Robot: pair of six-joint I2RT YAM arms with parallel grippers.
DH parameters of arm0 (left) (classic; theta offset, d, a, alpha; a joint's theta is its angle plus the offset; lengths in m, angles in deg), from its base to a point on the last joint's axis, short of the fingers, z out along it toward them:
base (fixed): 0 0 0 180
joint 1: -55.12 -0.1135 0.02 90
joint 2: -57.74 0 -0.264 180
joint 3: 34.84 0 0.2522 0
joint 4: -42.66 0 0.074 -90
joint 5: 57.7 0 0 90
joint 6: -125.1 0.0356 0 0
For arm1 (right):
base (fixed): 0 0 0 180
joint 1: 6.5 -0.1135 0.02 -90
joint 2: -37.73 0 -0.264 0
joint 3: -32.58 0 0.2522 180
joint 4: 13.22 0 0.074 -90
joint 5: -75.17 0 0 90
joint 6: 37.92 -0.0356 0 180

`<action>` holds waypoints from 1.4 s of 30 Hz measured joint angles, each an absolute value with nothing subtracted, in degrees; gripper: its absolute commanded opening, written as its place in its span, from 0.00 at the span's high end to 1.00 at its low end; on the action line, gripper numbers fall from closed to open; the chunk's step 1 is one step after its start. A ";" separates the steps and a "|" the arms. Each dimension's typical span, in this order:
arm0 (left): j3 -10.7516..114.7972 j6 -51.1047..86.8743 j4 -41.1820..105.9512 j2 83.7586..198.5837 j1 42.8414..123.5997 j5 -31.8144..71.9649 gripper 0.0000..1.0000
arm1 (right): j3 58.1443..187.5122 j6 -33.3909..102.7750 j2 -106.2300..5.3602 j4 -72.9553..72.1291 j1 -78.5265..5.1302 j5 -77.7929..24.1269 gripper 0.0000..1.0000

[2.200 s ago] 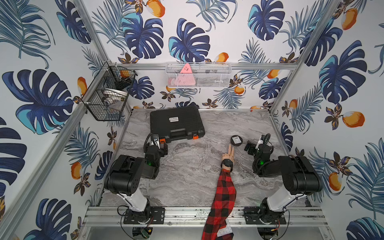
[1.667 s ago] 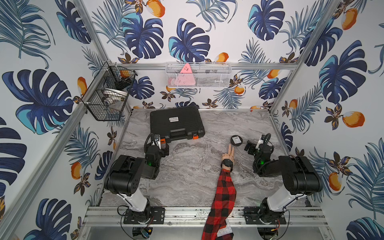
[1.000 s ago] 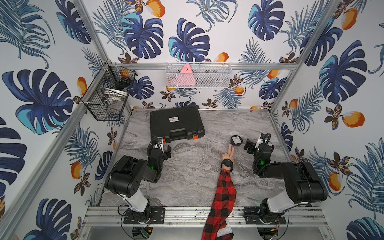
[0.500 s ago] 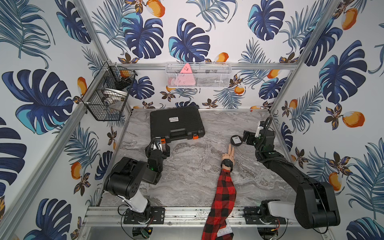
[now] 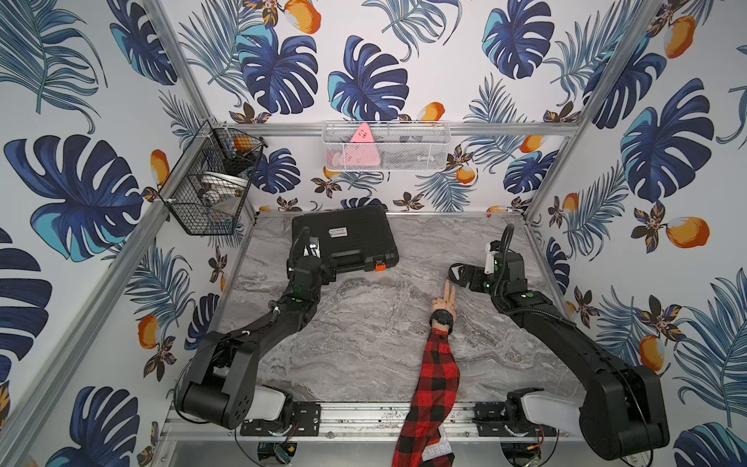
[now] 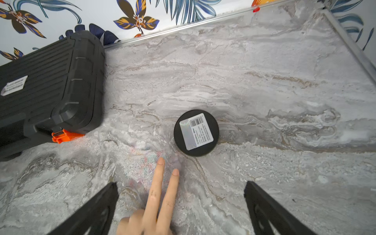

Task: Take off the watch
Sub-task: Adjust the hand at the center of the board.

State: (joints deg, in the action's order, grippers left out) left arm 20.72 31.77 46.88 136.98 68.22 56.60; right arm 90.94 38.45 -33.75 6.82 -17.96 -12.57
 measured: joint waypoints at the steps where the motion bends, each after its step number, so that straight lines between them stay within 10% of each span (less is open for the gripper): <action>1: 22.82 30.33 43.34 136.70 68.77 57.12 0.01 | 91.22 37.81 -33.93 7.61 -18.03 -12.90 0.00; 17: 42.21 7.73 2.38 140.07 92.77 54.96 0.02 | 94.02 34.47 -37.97 19.00 -18.18 -17.23 0.00; 42: 52.13 -5.45 8.19 163.17 117.25 41.71 0.07 | 93.49 29.75 -38.67 23.02 -14.70 -11.24 0.00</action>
